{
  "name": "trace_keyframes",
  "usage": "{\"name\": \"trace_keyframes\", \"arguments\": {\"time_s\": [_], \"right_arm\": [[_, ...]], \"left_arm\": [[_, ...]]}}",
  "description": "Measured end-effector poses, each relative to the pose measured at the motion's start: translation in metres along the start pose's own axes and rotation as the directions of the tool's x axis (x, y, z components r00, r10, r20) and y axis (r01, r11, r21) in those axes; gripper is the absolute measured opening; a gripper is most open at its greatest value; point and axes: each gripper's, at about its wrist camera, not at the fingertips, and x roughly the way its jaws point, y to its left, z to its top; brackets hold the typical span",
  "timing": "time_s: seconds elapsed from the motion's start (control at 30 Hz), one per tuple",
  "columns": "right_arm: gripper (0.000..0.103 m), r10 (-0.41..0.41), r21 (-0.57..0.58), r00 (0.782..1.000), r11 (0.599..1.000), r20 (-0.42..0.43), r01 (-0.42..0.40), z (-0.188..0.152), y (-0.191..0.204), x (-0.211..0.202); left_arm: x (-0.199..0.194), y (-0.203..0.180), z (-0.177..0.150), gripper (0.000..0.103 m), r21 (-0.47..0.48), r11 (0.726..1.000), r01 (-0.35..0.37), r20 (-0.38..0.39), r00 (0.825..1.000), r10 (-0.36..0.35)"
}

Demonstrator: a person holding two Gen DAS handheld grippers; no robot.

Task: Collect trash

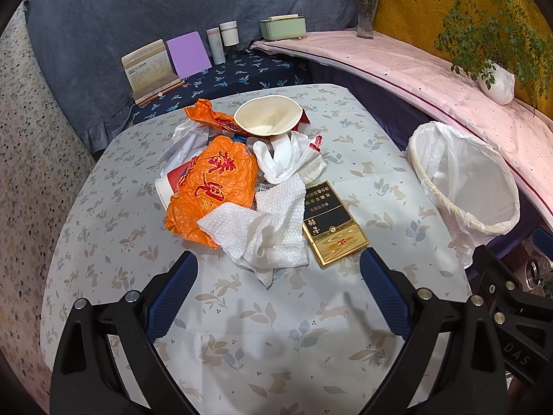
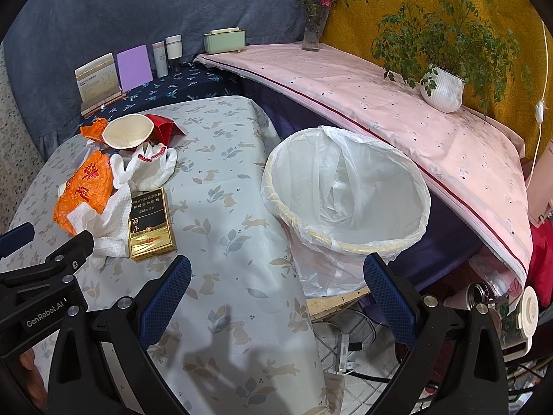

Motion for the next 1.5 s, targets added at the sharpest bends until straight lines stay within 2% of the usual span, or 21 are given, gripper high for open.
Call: {"name": "trace_keyframes", "arguments": {"time_s": [0.5, 0.67, 1.0, 1.5], "right_arm": [[0.096, 0.0, 0.0, 1.0, 1.0, 0.001, 0.0, 0.0, 0.0, 0.0], [0.096, 0.0, -0.001, 1.0, 1.0, 0.002, 0.0, 0.002, 0.0, 0.0], [0.096, 0.001, -0.007, 1.0, 1.0, 0.013, -0.001, 0.01, 0.013, 0.005], [0.096, 0.084, -0.017, 0.996, 0.996, -0.039, -0.084, 0.027, 0.065, 0.049]], "left_arm": [[-0.001, -0.001, 0.001, 0.09, -0.004, 1.0, 0.0, 0.0, 1.0, 0.0], [-0.001, 0.002, 0.0, 0.09, -0.003, 1.0, -0.001, 0.023, 1.0, 0.001], [0.012, 0.036, 0.006, 0.091, -0.056, 0.998, 0.011, 0.048, 0.999, -0.008], [0.068, 0.099, 0.02, 0.092, -0.105, 0.994, 0.016, -0.02, 1.0, -0.018]]}}
